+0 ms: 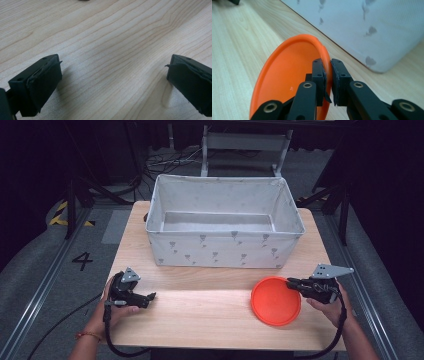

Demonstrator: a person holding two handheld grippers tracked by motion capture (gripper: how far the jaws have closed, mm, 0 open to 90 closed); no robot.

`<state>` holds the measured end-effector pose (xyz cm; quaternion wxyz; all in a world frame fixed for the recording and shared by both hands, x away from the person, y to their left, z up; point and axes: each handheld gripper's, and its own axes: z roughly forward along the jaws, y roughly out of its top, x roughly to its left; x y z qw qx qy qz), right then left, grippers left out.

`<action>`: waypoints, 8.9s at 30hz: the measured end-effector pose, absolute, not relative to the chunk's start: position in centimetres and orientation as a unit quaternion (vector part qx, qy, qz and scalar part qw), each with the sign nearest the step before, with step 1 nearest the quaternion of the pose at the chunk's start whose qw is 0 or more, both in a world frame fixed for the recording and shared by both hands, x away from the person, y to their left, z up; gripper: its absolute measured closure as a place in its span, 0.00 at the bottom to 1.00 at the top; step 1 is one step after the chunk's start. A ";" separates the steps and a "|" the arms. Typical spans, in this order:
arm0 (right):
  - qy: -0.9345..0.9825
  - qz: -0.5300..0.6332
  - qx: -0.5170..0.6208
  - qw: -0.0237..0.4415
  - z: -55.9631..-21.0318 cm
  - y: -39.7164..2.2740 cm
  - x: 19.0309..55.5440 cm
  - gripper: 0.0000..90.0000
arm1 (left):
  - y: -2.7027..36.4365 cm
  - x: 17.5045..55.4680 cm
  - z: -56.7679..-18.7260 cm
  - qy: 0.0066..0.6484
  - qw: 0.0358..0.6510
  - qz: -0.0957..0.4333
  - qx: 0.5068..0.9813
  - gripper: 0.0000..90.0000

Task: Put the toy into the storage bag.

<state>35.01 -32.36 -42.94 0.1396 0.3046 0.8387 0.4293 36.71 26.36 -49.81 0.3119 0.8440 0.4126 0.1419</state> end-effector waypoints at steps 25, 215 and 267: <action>0.877 0.380 0.180 0.233 -30.5 -28.8 33.3 0.92 | 26.3 36.6 -49.8 0.418 0.311 0.143 0.841 0.00; 0.843 0.364 0.305 0.252 -28.5 -26.1 45.8 0.24 | 26.3 36.7 -49.8 0.412 0.313 0.142 0.844 0.00; 0.832 0.344 0.282 0.330 -35.0 -29.9 36.3 0.19 | 26.3 36.7 -49.8 0.412 0.313 0.142 0.844 0.00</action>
